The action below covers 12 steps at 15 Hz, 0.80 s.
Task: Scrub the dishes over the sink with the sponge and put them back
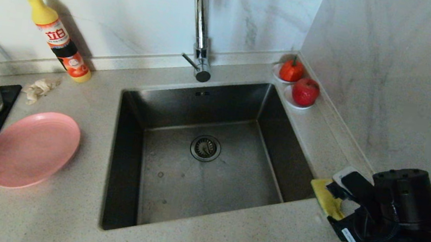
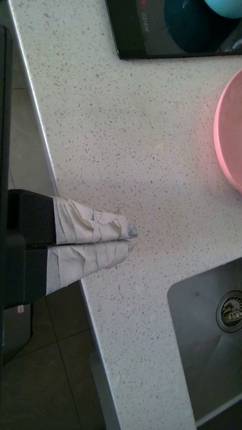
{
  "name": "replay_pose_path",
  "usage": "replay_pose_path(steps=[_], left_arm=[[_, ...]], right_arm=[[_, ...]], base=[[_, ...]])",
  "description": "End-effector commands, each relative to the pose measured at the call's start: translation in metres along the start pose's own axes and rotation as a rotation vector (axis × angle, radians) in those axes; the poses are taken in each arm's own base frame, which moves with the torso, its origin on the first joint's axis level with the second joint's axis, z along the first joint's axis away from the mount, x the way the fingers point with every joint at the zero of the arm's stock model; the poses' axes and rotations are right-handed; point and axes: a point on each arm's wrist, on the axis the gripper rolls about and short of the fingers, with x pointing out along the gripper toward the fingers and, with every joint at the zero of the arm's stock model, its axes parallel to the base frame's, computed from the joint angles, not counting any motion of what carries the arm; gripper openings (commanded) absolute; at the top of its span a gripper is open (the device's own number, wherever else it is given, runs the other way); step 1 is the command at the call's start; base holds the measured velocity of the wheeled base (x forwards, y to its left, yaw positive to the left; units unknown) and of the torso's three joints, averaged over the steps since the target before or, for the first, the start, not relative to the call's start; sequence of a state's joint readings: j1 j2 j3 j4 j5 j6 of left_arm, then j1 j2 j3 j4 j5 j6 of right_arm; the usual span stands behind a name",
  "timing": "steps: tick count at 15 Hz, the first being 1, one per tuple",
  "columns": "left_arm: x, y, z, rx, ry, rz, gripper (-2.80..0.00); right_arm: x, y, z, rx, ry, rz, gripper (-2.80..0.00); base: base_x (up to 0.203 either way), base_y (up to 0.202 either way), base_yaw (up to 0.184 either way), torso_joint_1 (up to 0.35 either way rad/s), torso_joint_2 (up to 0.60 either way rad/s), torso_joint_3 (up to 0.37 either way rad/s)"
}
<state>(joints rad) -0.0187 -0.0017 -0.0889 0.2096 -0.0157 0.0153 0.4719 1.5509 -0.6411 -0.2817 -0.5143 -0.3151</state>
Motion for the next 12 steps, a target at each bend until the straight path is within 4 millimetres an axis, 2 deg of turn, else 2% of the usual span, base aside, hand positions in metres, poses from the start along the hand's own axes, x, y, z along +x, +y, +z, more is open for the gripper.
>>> replay_pose_path(steps=[1, 4, 6, 7, 12], left_arm=[[0.000, 0.000, 0.000, 0.000, -0.002, 0.001, -2.80], [0.000, 0.000, 0.000, 0.000, -0.001, 0.000, -2.80], [0.000, 0.000, 0.000, 0.000, -0.002, 0.001, -2.80], [0.000, 0.000, 0.000, 0.000, -0.002, -0.001, -2.80], [0.000, 0.000, 0.000, 0.000, -0.001, 0.001, -2.80]], right_arm=[[-0.007, -0.003, 0.001, 0.012, -0.025, -0.006, 0.00], [-0.013, -0.005, 0.004, 0.037, -0.055, -0.002, 0.00], [-0.027, 0.000, 0.007, 0.065, -0.098, 0.032, 0.00], [-0.035, 0.002, 0.008, 0.085, -0.119, 0.050, -2.80], [-0.084, -0.002, 0.011, 0.235, -0.288, 0.142, -2.80]], base=[[0.000, 0.000, 0.000, 0.000, 0.00, 0.000], [0.000, 0.000, 0.000, 0.000, 0.00, 0.000], [0.000, 0.000, 0.000, 0.000, 0.00, 0.000], [0.000, 0.000, 0.000, 0.000, 0.00, 0.000], [0.000, 0.000, 0.000, 0.000, 0.00, 0.000]])
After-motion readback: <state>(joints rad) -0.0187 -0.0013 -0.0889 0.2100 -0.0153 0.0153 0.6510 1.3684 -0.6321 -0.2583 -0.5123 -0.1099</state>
